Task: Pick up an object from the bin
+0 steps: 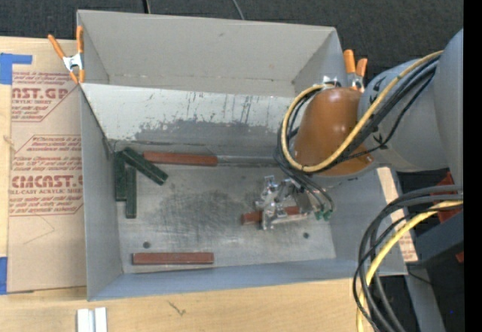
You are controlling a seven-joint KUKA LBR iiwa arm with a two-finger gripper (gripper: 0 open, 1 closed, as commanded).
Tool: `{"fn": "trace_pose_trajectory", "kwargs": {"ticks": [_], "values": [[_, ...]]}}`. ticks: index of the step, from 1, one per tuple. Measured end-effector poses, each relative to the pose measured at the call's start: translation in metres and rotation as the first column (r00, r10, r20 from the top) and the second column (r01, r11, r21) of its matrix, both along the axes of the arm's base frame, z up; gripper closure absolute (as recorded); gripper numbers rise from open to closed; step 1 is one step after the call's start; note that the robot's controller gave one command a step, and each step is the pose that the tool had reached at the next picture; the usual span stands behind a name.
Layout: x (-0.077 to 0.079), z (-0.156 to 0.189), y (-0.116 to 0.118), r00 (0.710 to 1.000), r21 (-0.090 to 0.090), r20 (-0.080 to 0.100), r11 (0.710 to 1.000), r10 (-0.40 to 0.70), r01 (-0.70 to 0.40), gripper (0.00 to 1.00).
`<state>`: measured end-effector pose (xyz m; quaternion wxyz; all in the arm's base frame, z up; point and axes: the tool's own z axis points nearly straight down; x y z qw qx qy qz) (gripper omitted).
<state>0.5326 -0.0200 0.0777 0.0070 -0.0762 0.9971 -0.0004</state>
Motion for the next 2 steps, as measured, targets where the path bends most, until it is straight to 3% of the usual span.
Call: {"fn": "trace_pose_trajectory", "kwargs": {"ticks": [1,2], "values": [[0.0,0.0,0.0,1.0,0.0,0.0,1.0,0.0,0.0,1.0],[0.0,0.169,-0.02,1.0,-0.001,-0.005,1.0,0.009,-0.009,1.0]]}}
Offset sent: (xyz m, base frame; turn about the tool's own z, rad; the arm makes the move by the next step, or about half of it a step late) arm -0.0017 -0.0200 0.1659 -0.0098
